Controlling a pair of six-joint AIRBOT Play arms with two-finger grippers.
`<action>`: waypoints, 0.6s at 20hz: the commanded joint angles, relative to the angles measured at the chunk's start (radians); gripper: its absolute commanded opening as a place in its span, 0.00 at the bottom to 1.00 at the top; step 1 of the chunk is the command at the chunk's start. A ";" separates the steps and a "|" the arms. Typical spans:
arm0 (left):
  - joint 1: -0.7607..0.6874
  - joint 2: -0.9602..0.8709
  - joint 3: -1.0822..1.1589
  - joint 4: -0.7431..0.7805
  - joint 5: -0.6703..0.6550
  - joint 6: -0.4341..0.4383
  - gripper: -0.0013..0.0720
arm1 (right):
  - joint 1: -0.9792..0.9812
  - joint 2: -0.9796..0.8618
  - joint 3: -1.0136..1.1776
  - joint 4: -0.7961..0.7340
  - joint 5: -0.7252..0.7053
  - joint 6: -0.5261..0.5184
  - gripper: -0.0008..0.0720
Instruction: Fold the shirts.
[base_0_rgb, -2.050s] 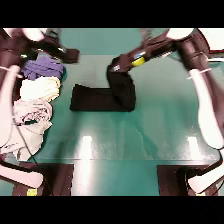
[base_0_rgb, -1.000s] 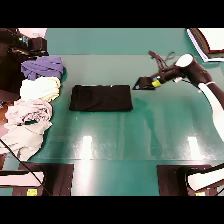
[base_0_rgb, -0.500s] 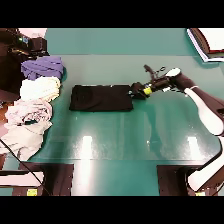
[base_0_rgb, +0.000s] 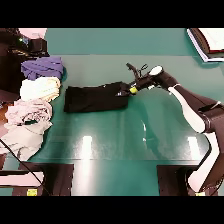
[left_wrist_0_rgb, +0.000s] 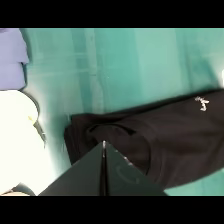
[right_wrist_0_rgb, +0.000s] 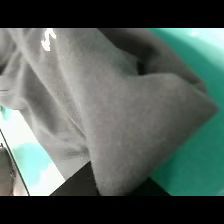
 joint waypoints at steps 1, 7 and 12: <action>-0.003 0.000 0.000 -0.035 -0.023 0.002 0.05 | -0.059 0.054 0.014 -0.001 0.001 -0.010 0.03; -0.074 0.000 0.000 -0.051 -0.026 0.002 0.05 | -0.376 0.341 -0.192 -0.005 -0.100 -0.002 0.03; -0.154 0.000 0.000 -0.052 -0.015 0.002 0.05 | -0.784 0.658 -0.471 -0.234 -0.219 0.098 0.03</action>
